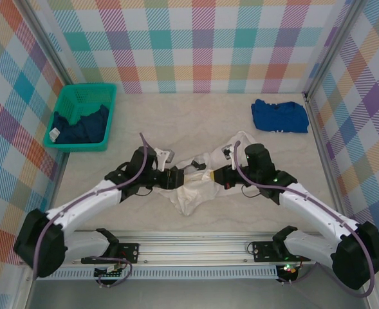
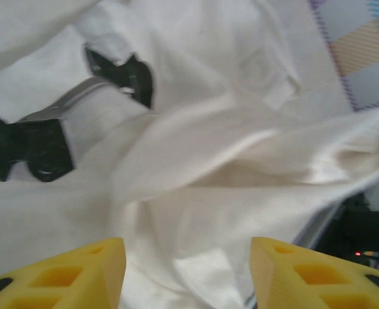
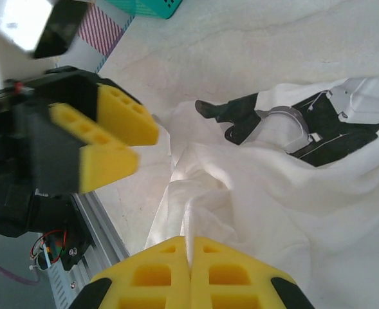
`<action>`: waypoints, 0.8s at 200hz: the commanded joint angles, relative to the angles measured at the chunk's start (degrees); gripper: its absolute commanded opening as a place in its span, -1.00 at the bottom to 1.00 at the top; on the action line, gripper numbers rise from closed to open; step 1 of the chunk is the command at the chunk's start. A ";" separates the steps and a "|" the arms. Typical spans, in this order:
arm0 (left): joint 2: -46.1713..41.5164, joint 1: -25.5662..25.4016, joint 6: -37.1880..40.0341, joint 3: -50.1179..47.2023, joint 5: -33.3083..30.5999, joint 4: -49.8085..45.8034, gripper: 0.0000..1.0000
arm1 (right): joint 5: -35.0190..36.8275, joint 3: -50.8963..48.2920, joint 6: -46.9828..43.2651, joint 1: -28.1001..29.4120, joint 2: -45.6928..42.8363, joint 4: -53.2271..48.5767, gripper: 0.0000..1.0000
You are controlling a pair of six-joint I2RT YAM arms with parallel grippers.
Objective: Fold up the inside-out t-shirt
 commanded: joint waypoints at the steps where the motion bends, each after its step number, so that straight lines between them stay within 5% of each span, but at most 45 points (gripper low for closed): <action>1: -1.20 -3.59 3.29 -1.50 0.25 4.48 0.13 | -2.40 -1.36 -1.39 -0.64 -0.65 1.64 -1.00; 60: 13.87 -11.82 6.56 4.79 -3.22 -0.06 0.03 | 5.44 -3.21 2.53 -1.34 -3.72 -12.11 -0.95; 83: 16.81 -14.55 8.76 5.66 5.00 0.46 -0.23 | 12.27 -4.18 7.00 -1.35 -3.91 -18.30 -0.81; 109: 19.07 -17.02 11.53 5.79 15.78 -0.12 -0.28 | 18.12 -4.74 10.10 -1.35 -3.35 -23.23 -0.65; 137: 18.99 -17.15 14.33 7.03 17.63 -4.33 -0.29 | 22.06 -2.60 8.91 -1.30 -2.79 -27.56 -0.39; 160: 16.09 -16.98 13.27 7.20 14.08 -3.03 -0.21 | 18.75 -2.34 5.37 -0.86 -4.72 -25.46 -0.20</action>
